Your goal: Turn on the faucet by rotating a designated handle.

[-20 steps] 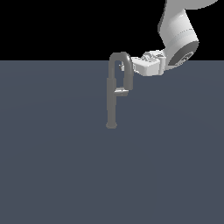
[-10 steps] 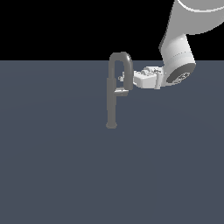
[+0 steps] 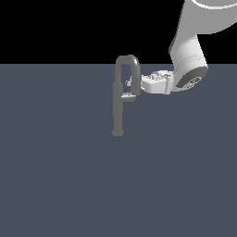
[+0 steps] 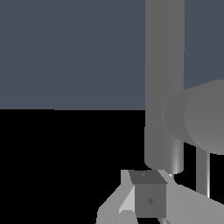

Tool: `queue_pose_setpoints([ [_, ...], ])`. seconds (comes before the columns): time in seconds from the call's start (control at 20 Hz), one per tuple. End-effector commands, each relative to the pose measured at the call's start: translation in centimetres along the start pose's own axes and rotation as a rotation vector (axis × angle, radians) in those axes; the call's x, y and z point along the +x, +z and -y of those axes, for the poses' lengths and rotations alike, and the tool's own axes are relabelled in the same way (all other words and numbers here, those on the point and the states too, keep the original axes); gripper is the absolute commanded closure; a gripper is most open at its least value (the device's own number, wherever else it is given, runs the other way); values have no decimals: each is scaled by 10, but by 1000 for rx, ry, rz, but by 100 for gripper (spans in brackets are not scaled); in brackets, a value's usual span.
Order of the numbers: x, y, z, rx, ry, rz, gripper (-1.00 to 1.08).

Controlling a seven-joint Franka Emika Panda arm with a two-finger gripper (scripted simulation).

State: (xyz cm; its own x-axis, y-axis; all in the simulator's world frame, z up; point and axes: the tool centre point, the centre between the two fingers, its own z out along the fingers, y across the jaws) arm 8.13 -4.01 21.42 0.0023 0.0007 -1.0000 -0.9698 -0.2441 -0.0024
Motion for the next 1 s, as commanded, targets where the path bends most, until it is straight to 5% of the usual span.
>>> queue_pose_setpoints([
  [0.0,-3,0,-4,0,0,0,108],
  [0.95,-11,0,-39,1,-1,0,108],
])
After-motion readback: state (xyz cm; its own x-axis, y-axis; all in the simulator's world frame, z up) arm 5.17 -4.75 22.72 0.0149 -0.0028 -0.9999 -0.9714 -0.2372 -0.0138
